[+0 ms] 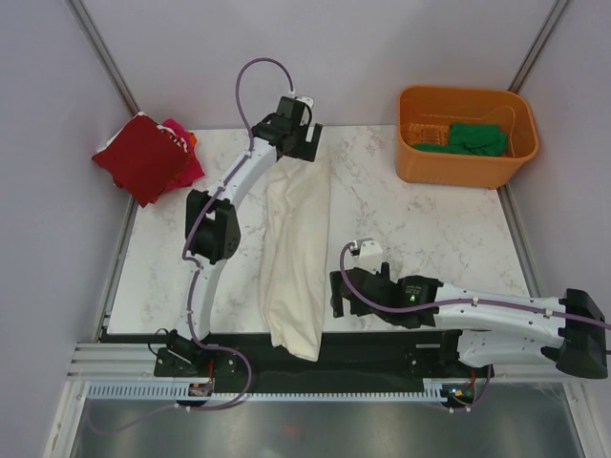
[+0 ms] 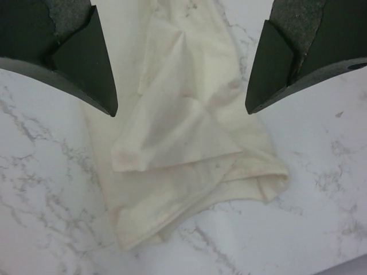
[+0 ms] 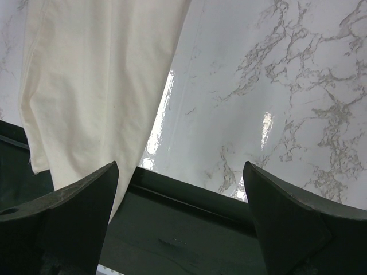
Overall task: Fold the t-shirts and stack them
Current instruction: Fold the tshirt
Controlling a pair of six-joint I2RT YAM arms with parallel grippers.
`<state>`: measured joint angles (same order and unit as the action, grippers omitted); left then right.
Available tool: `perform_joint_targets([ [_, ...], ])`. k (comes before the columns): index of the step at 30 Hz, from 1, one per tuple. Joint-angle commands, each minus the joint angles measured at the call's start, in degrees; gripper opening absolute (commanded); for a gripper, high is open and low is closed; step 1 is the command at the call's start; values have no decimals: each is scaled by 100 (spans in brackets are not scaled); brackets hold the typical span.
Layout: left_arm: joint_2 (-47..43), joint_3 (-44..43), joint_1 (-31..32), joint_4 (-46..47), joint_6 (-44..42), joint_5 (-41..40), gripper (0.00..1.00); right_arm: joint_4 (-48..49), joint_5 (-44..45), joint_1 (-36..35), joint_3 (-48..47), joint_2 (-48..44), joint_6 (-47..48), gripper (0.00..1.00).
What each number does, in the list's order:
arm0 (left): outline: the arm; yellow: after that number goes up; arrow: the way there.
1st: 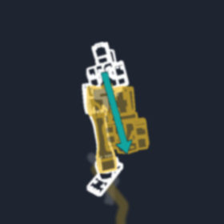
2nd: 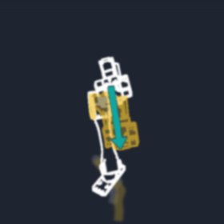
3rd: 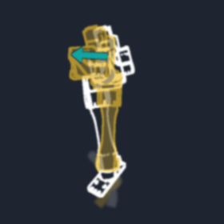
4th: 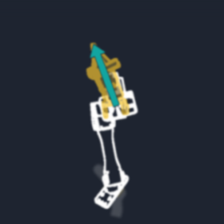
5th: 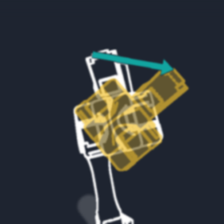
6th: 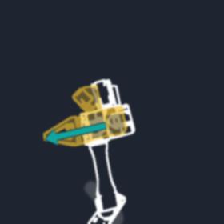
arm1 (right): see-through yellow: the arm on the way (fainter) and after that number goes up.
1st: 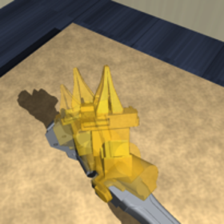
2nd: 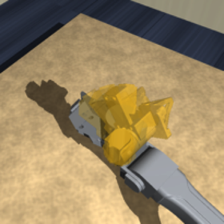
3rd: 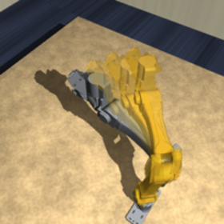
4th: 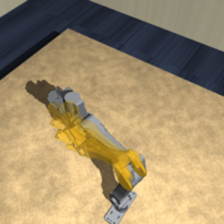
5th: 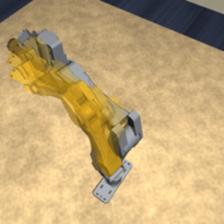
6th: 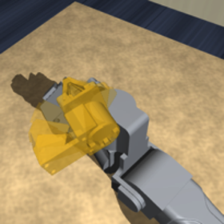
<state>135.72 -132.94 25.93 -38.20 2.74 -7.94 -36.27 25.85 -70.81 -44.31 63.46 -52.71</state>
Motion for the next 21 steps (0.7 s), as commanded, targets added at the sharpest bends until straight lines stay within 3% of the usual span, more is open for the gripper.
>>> perform_joint_targets([
  [1,-1026,557,-211,-328,401,-690,100,32,70,-4,63,25,103,98],
  [4,-2315,1987,-220,-627,1226,-569,98,260,-132,-4,107,236,208,98],
  [5,-2661,2992,-220,-636,1690,-394,97,496,-280,-12,133,272,226,98],
  [7,-3364,4034,-133,-619,2175,64,91,717,-465,5,212,351,252,98],
  [8,-3986,5023,-45,-602,2387,143,91,831,-571,23,230,369,252,98],
  [11,-4912,6651,613,-575,3264,249,95,1392,-1256,32,362,316,112,98],
  [17,-7592,8965,1765,-742,5021,768,99,3007,-2732,14,1477,70,-818,97],
  [18,-8248,9214,1905,-742,5025,838,98,3238,-2847,23,1626,52,-916,95],
  [21,-8929,9892,2073,-742,5026,838,98,4047,-3094,14,2022,271,-1197,93],
])
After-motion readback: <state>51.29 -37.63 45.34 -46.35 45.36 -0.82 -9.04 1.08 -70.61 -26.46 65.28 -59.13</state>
